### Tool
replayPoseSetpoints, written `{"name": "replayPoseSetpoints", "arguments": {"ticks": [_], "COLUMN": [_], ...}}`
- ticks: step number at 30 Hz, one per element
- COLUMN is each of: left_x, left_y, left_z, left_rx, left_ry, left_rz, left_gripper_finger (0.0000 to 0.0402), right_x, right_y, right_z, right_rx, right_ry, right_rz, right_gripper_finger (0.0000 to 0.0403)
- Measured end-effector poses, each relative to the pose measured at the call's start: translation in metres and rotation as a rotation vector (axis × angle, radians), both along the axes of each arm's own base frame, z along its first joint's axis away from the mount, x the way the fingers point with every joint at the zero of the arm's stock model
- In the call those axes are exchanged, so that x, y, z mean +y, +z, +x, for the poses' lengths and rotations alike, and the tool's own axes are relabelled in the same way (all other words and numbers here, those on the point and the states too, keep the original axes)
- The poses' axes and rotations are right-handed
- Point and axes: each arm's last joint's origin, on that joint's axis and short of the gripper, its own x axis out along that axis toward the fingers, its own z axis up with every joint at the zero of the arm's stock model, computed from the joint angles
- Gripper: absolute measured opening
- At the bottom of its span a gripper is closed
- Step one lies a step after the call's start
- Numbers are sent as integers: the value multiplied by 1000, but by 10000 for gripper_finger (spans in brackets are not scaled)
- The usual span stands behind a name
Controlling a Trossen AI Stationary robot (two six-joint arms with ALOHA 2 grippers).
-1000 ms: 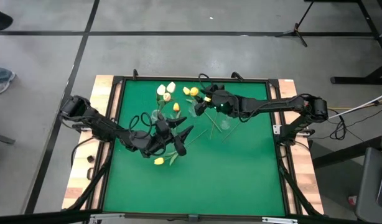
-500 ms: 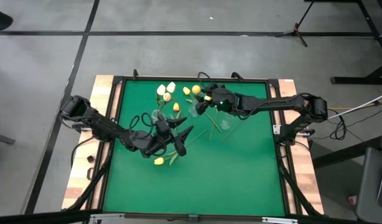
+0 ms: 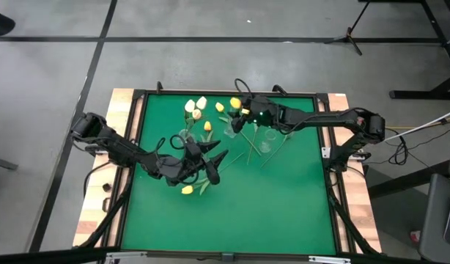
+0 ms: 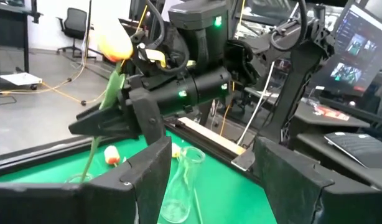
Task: Sort flowers into vase by color
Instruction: Put the left yellow with orange flower into the center transparent vase
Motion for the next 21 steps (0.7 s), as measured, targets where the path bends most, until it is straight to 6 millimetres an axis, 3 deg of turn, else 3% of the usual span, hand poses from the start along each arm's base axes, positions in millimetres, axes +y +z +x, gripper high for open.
{"name": "replayPoseSetpoints", "arguments": {"ticks": [8,14,21], "left_x": [0,-2,-2], "left_y": [0,0,-1], "left_z": [0,0,0], "left_rx": [4,5,8], "left_ry": [0,-5,-5], "left_rz": [2,2,4], "left_gripper_finger": [227,227,227], "right_x": [5,6,9], "right_y": [-2,-12,-7], "right_z": [1,-4,-9], "right_rx": [19,145,163], "right_ry": [184,204,285], "right_rz": [45,36,38], "right_gripper_finger": [211,211,211]}}
